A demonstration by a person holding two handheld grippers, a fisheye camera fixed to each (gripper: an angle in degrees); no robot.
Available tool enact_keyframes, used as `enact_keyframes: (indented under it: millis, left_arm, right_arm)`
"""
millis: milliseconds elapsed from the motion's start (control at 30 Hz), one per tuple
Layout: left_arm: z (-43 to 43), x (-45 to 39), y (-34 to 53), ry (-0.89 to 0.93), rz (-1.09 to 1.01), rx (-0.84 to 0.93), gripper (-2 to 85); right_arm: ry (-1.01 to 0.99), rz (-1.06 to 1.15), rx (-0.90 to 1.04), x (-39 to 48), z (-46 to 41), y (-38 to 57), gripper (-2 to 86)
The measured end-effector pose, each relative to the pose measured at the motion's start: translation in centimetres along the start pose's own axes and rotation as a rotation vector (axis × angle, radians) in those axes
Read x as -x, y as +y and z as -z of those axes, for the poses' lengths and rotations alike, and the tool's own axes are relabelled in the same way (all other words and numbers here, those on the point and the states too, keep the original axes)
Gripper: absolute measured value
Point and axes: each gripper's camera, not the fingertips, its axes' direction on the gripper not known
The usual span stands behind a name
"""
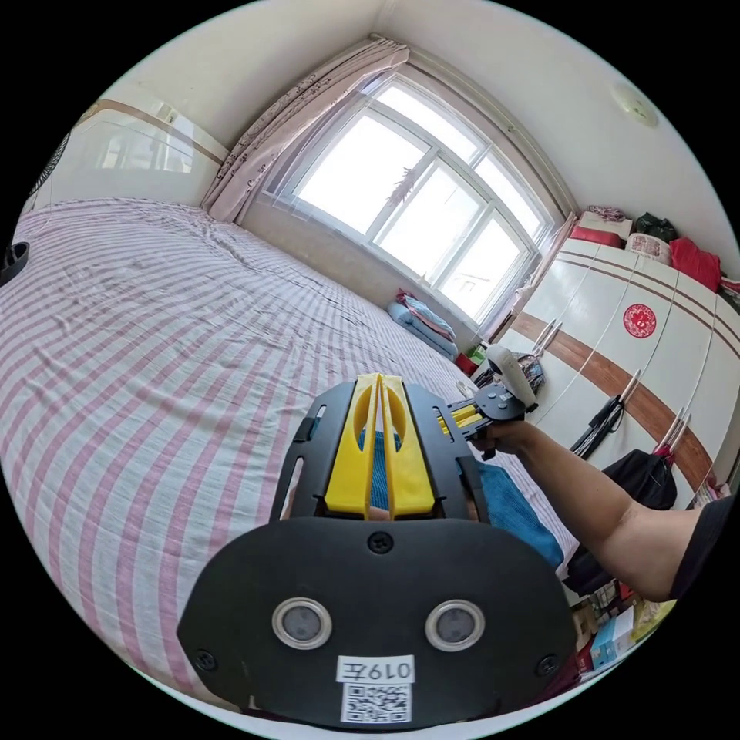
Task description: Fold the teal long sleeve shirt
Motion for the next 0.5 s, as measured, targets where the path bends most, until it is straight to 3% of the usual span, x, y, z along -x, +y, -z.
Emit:
enact_keyframes:
  millis: [500]
  left_arm:
    - [-5.4,-1.6,-0.9,0.0,-0.018,0.009,1.2]
  right_arm:
    - [-0.114,-0.062,-0.044,-8.0,0.5,-2.1,-0.8]
